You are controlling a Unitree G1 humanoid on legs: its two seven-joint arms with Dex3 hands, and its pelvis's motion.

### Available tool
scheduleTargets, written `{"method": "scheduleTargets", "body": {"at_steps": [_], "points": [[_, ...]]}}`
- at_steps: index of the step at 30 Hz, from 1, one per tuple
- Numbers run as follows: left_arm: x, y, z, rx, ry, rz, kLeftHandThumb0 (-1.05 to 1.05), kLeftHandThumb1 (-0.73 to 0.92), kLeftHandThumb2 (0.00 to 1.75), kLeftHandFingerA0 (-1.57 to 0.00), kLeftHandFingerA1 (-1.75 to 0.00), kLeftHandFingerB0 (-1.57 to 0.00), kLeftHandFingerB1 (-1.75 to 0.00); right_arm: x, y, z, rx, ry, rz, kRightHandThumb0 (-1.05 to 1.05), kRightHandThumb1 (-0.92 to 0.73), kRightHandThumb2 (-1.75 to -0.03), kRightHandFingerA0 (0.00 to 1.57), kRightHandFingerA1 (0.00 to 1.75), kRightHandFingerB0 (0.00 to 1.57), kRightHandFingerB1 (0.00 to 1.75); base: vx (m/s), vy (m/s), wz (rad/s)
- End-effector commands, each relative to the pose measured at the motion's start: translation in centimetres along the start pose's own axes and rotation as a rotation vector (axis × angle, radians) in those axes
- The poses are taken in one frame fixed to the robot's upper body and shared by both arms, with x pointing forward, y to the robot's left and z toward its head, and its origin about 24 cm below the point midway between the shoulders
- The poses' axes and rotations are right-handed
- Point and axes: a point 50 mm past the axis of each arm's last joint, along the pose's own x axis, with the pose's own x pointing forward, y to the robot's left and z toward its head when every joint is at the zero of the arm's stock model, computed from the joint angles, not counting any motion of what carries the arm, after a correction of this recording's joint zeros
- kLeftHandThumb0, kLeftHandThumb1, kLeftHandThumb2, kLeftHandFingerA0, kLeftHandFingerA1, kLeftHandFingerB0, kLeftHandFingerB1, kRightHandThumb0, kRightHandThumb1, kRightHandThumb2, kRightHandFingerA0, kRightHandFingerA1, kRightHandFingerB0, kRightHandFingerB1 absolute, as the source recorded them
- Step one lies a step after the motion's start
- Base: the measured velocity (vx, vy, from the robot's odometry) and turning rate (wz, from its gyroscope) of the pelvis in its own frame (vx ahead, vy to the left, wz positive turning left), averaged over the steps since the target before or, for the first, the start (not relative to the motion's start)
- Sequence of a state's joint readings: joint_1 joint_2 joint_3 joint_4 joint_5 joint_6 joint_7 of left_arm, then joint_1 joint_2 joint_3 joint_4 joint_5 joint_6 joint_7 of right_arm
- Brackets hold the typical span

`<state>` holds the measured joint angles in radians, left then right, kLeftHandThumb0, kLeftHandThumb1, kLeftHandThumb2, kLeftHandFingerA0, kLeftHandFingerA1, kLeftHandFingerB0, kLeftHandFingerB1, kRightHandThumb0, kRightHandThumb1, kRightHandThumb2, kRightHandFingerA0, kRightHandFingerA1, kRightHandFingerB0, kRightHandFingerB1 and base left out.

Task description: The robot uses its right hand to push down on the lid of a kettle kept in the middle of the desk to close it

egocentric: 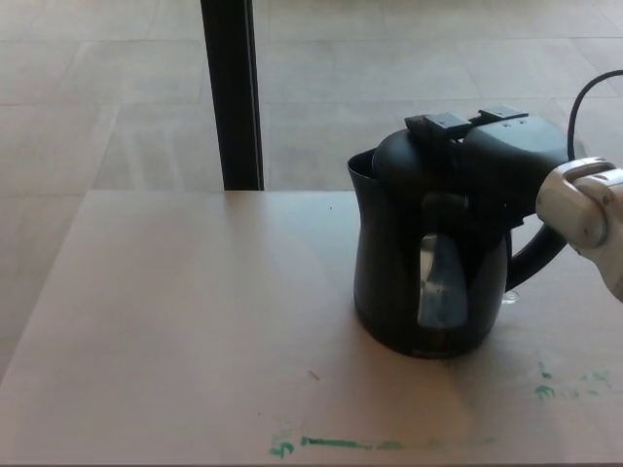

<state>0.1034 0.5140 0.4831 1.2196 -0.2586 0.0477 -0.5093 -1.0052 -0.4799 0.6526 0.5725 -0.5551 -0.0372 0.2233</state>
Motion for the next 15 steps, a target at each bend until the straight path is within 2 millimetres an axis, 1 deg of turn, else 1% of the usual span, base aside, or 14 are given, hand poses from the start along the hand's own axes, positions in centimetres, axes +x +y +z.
{"method": "scheduleTargets", "body": {"at_steps": [1, 2, 3, 4, 5, 6, 7, 8, 9, 10, 11, 13, 14, 15], "points": [[-0.5, 0.9, 0.6, 0.007, -0.008, 0.027, -0.76, 0.57, 0.91, -0.52, -0.6, -0.28, -0.47, 0.6, -0.9, 0.4, 0.044, -0.001, 0.208, -0.9, -0.69, -1.14, 0.0, 0.46, 0.0, 0.29, 0.0, 0.0, 0.0], [-0.4, 0.9, 0.6, -0.001, -0.013, 0.028, -0.71, 0.54, 0.91, -0.49, -0.6, -0.25, -0.46, 0.6, -1.8, 0.3, 0.07, -0.008, 0.188, -0.93, -0.71, -1.14, 0.02, 0.47, 0.0, 0.26, 0.0, 0.0, 0.0], [-0.4, 0.9, 0.6, -0.003, -0.013, 0.03, -0.76, 0.57, 0.89, -0.49, -0.57, -0.23, -0.44, 0.6, -2.4, 0.2, 0.101, -0.007, 0.177, -0.91, -0.69, -1.13, 0.08, 0.51, 0.0, 0.28, 0.0, 0.0, 0.0], [-0.4, 0.9, 0.6, -0.005, -0.012, 0.03, -0.76, 0.56, 0.88, -0.49, -0.58, -0.22, -0.45, 0.5, -3.5, -0.1, 0.169, -0.005, 0.158, -0.89, -0.66, -1.13, 0.0, 0.36, 0.0, 0.26, 0.0, 0.0, 0.0], [-0.4, 0.9, 0.7, -0.005, -0.013, 0.025, -0.77, 0.55, 0.88, -0.48, -0.57, -0.21, -0.44, 0.4, -4.1, -0.3, 0.2, -0.003, 0.15, -0.88, -0.67, -1.14, 0.0, 0.33, 0.0, 0.24, 0.0, 0.0, 0.0], [-0.5, 0.9, 0.6, 0.009, -0.012, 0.022, -0.7, 0.68, 0.61, -0.5, -0.45, -0.27, -0.31, 0.3, -4.6, -0.4, 0.2, -0.011, 0.133, -0.91, -0.7, -1.14, 0.07, 0.41, 0.07, 0.21, 0.0, 0.0, 0.0], [-0.5, 0.9, 0.6, 0.026, -0.009, 0.021, -0.7, 0.68, 0.61, -0.51, -0.47, -0.3, -0.32, 0.1, -5.4, -0.6, 0.189, -0.03, 0.098, -0.86, -0.69, -1.15, 0.02, 0.41, 0.03, 0.25, 0.0, 0.0, 0.0], [-0.5, 1.0, 0.6, 0.021, -0.01, 0.023, -0.7, 0.68, 0.61, -0.51, -0.47, -0.3, -0.32, 0.0, -5.7, -0.7, 0.187, -0.039, 0.078, -0.86, -0.69, -1.15, 0.02, 0.41, 0.03, 0.25, 0.0, 0.0, 0.0], [-0.5, 1.0, 0.6, 0.018, -0.009, 0.024, -0.7, 0.67, 0.61, -0.53, -0.47, -0.29, -0.32, 0.0, -5.9, -0.8, 0.182, -0.037, 0.072, -0.9, -0.72, -1.15, 0.07, 0.37, 0.08, 0.22, 0.0, 0.0, 0.0], [-0.5, 1.0, 0.6, 0.016, -0.008, 0.033, -0.72, 0.53, 0.91, -0.49, -0.58, -0.22, -0.45, -0.3, -6.4, -1.4, 0.227, -0.03, 0.049, -0.87, -0.68, -1.13, 0.03, 0.46, 0.02, 0.3, 0.0, 0.0, 0.0], [-0.5, 1.0, 0.6, 0.003, -0.007, 0.035, -0.72, 0.53, 0.9, -0.51, -0.6, -0.22, -0.45, -0.9, -7.0, -2.0, 0.256, -0.022, 0.033, -0.87, -0.71, -1.1, 0.1, 0.5, 0.05, 0.32, 0.0, 0.0, 0.0], [-0.4, 0.9, 0.6, -0.009, -0.009, 0.039, -0.73, 0.54, 0.89, -0.51, -0.59, -0.24, -0.45, -1.5, -7.5, -2.7, 0.263, 0.012, 0.033, -0.91, -0.73, -1.1, 0.09, 0.49, 0.09, 0.3, 0.0, 0.0, 0.0], [-0.4, 0.9, 0.4, -0.003, -0.004, 0.037, -0.67, 0.66, 0.61, -0.56, -0.46, -0.29, -0.32, -1.9, -7.7, -3.2, 0.263, 0.032, 0.027, -0.91, -0.92, -0.7, 0.14, 0.4, 0.07, 0.26, 0.0, 0.0, 0.0], [-0.4, 0.9, 0.4, -0.008, -0.007, 0.035, -0.72, 0.54, 0.89, -0.51, -0.59, -0.23, -0.45, -2.3, -8.0, -3.8, 0.268, 0.048, 0.024, -0.9, -0.74, -1.11, 0.09, 0.48, 0.09, 0.31, 0.0, 0.0, 0.0]]}}
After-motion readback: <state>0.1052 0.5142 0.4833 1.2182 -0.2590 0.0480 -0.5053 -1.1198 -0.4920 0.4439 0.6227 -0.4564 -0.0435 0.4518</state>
